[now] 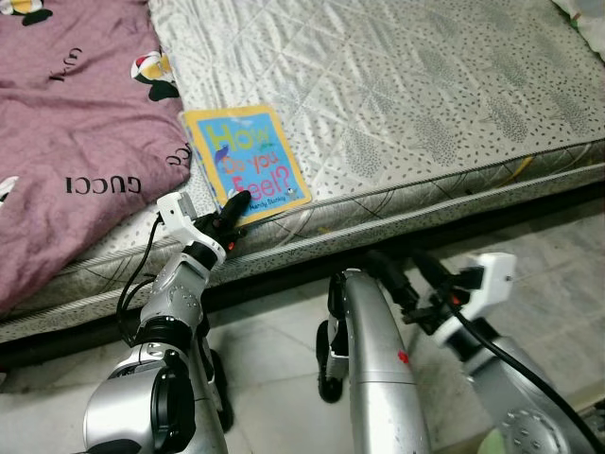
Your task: Clean up the room
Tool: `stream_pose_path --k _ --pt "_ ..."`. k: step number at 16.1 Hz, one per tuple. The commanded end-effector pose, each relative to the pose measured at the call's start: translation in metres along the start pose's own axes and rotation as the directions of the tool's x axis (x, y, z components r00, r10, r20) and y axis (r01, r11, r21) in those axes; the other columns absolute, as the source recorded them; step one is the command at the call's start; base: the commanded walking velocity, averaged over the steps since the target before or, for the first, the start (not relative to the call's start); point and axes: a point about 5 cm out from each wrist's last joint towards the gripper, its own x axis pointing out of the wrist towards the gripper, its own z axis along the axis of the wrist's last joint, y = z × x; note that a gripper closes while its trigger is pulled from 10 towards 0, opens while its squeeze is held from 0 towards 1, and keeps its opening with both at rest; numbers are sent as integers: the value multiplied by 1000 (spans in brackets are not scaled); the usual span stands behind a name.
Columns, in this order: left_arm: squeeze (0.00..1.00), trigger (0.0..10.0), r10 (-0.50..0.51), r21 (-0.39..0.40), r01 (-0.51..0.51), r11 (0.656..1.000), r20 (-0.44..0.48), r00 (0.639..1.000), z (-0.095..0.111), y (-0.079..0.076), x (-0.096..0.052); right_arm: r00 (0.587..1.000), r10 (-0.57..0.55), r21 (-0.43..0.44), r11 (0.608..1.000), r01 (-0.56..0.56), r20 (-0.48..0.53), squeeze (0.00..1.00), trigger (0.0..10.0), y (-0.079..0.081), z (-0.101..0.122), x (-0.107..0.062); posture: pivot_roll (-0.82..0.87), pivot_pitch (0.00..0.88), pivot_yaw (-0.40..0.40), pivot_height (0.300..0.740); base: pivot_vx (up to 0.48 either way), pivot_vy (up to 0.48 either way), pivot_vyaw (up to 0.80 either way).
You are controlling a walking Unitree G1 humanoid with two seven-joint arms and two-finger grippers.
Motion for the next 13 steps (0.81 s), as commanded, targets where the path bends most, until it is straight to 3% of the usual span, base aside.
stream_pose_path --k 1,6,10,13 --pt "0 0 44 21 -43 999 -69 997 -10 12 -13 1000 -4 5 1000 4 -11 0 10000 0 -6 1 -194 265 -12 514 0 0 0" --pt "0 0 63 141 -56 988 -47 997 2 15 -19 1000 18 -50 999 -17 14 0 10000 -3 -6 21 -142 205 17 514 0 0 0" --pt "0 0 44 352 -40 935 -5 999 11 2 -38 989 -104 -184 975 122 108 0 10000 -26 7 40 -85 157 44 514 0 0 0" --pt "0 0 67 437 -76 896 36 997 18 -6 -57 972 -173 -210 956 205 161 0 10000 -33 11 51 -44 119 51 514 0 0 0"
